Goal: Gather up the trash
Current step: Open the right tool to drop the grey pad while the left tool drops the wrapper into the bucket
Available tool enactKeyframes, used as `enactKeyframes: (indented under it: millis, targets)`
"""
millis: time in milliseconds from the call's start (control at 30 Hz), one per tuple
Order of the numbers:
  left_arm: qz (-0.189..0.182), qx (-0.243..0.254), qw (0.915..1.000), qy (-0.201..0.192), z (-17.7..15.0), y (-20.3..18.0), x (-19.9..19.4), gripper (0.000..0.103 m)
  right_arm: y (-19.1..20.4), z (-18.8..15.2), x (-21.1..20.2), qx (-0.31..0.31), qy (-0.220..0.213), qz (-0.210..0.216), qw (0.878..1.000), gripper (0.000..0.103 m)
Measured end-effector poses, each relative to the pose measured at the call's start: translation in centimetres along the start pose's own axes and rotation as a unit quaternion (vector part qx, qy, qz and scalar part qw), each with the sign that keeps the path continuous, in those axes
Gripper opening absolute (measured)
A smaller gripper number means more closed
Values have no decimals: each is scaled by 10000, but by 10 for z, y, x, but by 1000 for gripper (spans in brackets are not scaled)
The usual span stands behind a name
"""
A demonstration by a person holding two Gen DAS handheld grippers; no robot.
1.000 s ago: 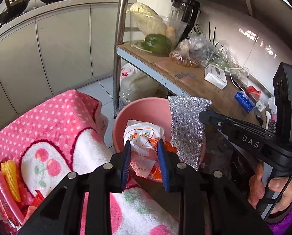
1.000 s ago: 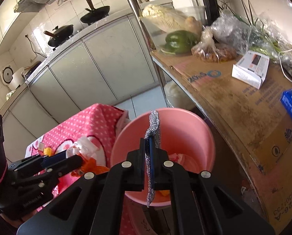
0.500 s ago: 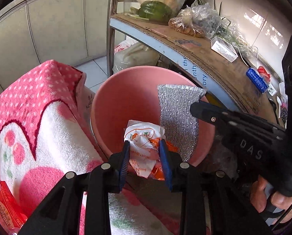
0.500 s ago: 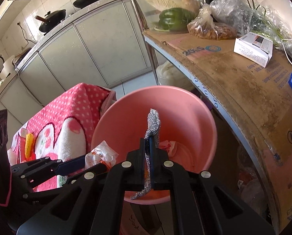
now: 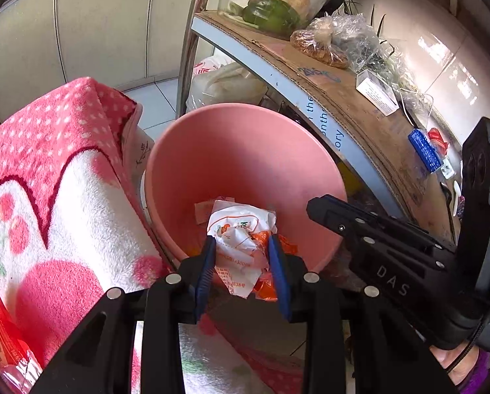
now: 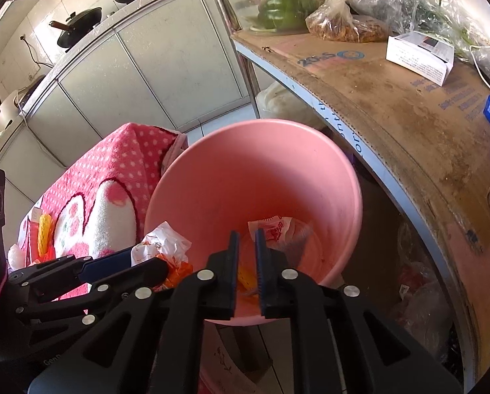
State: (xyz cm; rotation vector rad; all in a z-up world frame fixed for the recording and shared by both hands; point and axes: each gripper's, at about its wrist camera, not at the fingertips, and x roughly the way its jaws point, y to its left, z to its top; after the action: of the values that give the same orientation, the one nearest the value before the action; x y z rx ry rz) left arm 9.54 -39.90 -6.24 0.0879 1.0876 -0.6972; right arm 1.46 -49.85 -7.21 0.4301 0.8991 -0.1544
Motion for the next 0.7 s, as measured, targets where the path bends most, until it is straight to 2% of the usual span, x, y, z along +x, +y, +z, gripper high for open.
enactKeyframes:
  millis: [133,433,700]
  targets:
    - [-57,-40,10000,-38,1,-1,-4,32,1,-1,-5,-34,-36,-8,10000,17]
    - [-187,-277,9994,32,2,4,-6,32,0,-4,-19,-30,-129,44,9999,18]
    - [44,-95,9999,-108,-13,2,4,32,-3,-9,-25,14,-140,58,9999,18]
